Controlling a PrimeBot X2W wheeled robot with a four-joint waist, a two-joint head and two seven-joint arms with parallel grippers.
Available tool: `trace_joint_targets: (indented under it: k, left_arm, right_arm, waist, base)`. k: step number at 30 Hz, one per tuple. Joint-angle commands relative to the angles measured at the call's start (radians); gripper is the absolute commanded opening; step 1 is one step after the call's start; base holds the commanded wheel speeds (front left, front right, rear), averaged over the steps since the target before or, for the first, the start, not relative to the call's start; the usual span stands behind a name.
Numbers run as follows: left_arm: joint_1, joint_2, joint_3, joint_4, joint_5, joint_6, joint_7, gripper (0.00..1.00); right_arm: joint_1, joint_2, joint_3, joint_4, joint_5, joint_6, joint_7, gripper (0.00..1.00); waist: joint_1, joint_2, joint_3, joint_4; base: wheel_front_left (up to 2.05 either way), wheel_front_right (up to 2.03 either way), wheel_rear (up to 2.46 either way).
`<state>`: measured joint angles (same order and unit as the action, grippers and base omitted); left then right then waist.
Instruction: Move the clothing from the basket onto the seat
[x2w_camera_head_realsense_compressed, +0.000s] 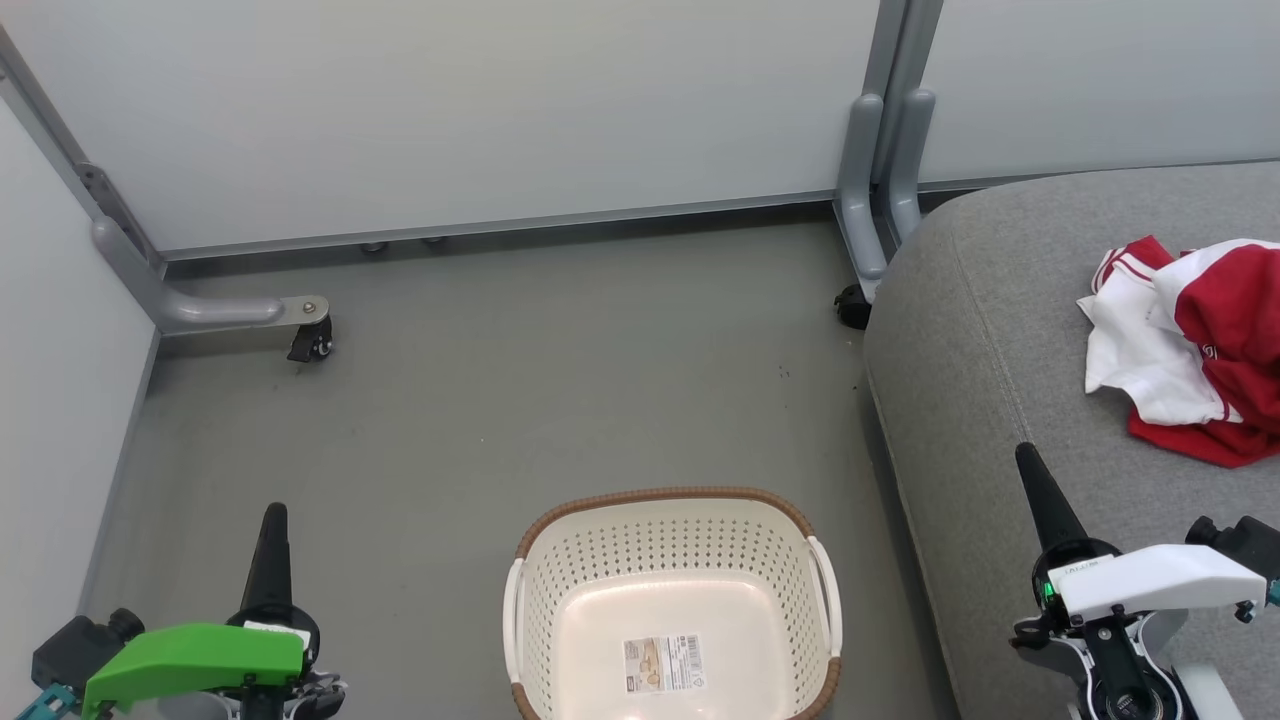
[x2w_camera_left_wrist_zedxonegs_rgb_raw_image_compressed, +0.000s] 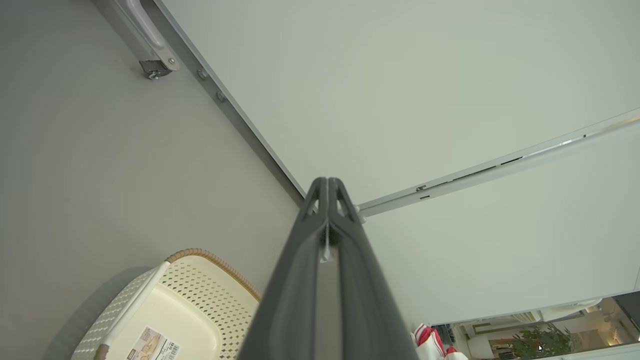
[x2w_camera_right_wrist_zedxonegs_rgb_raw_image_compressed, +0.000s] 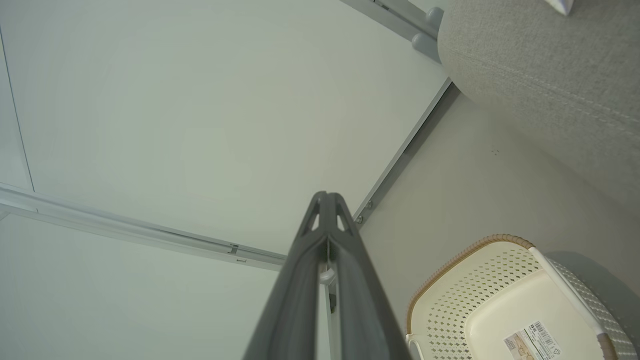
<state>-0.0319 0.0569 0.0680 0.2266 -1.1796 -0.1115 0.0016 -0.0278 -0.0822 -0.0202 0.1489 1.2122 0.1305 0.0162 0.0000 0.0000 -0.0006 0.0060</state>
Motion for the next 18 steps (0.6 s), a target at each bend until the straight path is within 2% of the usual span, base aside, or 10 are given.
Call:
trace_joint_targets:
  k: [1,18]
  left_arm:
    - [-0.026,0.004,0.008,-0.007,-0.025,-0.005,0.008,0.00]
    - [-0.049,0.000,0.023,0.003,-0.178,-0.012,0.048,0.00]
  right_arm:
    - [-0.025,-0.006,-0.005,0.000,0.027,0.000,0.005,0.00]
    - [-0.047,-0.004,-0.022,0.035,0.181,0.000,0.026,0.00]
  waist:
    - [0.0000,0.0000,0.000,0.000]
    - [0.0000,0.0000,0.001,-0.002]
  base:
    - [0.00,0.00,0.00]
    - [0.00,0.00,0.00]
